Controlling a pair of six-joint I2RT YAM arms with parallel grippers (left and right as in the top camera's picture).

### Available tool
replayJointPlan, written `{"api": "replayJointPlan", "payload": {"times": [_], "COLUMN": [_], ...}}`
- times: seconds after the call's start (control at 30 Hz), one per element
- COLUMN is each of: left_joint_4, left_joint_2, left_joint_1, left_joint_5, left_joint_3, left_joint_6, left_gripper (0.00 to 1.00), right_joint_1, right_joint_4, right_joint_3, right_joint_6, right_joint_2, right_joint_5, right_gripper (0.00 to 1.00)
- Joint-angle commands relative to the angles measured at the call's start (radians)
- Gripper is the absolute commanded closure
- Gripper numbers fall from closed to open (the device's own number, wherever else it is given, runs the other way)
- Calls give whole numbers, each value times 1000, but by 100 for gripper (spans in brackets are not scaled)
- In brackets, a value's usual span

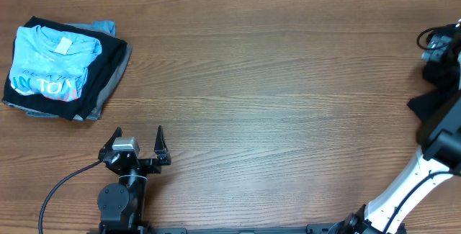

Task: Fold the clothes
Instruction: 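Reach the right gripper to the black t-shirt at the right edge and grasp it, then lift the black t-shirt with the right gripper toward the table center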

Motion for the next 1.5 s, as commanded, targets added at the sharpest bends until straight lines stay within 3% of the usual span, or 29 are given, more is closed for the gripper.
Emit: {"api": "replayJointPlan", "payload": {"times": [0.0,0.03,0.17,0.3,0.33,0.43,0.57,0.7,0.87,1.07,1.17,1.27,1.47], "left_joint_4": [5,5,5,5,5,5,5,5,5,5,5,5,5], "left_joint_2": [-10,-10,-10,-10,-10,-10,-10,-10,-10,-10,-10,-10,-10], "left_joint_1": [5,5,5,5,5,5,5,5,5,5,5,5,5], "left_joint_5": [9,9,9,9,9,9,9,9,9,9,9,9,9], "left_joint_3": [-10,-10,-10,-10,-10,-10,-10,-10,-10,-10,-10,-10,-10], "left_joint_6": [19,19,19,19,19,19,19,19,19,19,19,19,19], "left_gripper": [0,0,0,0,0,0,0,0,0,0,0,0,0], "right_joint_1": [-7,-7,-18,-29,-29,-29,-11,34,74,143,234,334,597], "right_joint_4": [4,-2,-3,-11,-20,-37,-85,-262,-426,-459,-468,-493,-673], "right_joint_3": [10,6,-11,-29,-29,-29,12,237,536,607,607,607,607], "right_joint_6": [-19,-19,-7,-7,-8,-7,50,122,193,201,179,149,-103], "right_joint_2": [78,88,88,88,88,88,82,25,-125,-397,-497,-550,-617], "right_joint_5": [12,13,12,11,4,-97,-227,-253,-403,-571,-739,-764,-764], "right_gripper": [15,20,22,36,46,96,96,96,96,96,96,96,96]}}
